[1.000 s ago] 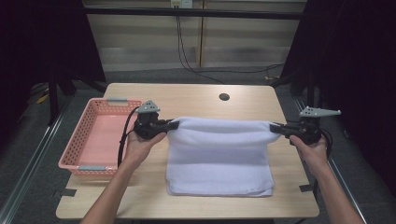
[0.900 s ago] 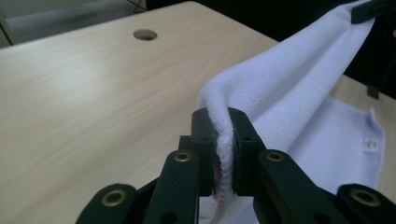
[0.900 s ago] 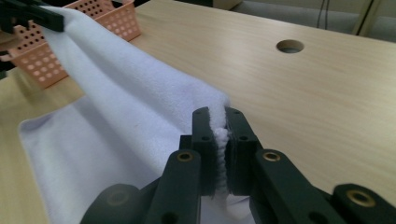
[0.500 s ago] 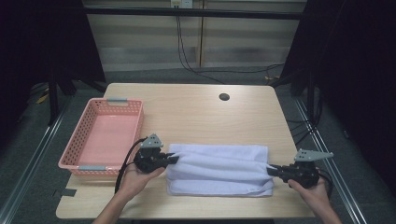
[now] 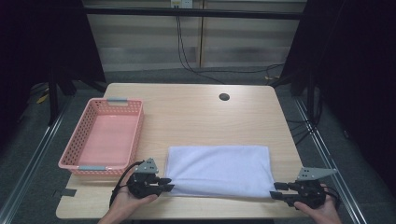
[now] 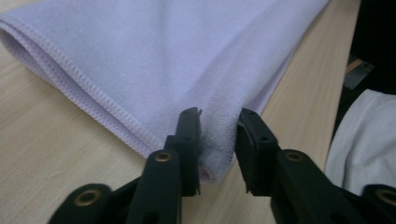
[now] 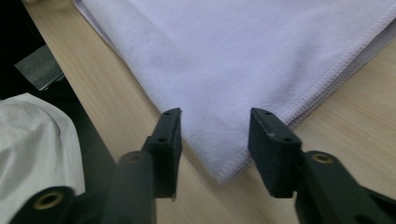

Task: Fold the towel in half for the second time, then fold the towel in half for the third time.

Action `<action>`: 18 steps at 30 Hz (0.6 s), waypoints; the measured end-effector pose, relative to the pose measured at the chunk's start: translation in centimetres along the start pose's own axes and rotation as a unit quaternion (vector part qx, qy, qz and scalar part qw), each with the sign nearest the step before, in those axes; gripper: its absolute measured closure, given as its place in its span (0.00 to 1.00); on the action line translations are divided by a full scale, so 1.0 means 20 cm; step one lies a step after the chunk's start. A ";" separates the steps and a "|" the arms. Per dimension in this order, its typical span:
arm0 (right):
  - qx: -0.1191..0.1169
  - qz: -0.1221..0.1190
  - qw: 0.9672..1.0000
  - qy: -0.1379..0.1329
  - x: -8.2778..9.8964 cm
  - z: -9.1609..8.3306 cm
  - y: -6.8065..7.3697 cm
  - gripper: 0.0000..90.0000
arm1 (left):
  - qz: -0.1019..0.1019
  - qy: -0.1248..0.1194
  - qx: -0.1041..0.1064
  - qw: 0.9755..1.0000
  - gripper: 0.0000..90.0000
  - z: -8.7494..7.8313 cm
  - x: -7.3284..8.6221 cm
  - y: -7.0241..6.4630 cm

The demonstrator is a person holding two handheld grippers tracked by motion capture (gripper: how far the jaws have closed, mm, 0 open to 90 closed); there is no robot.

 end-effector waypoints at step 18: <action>0.067 -0.002 0.997 0.031 -0.15 0.30 -0.16 0.48 | -0.033 0.011 -0.052 0.998 0.56 0.17 -0.08 0.26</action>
Point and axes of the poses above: each handheld gripper's, and its own axes: z roughly forward along the jaws, x roughly out of its underside, y roughly to its left, the point moved 7 cm from there along z, roughly forward along the jaws, and after that the axes turned 1 degree about -x, right-handed, at the moved point
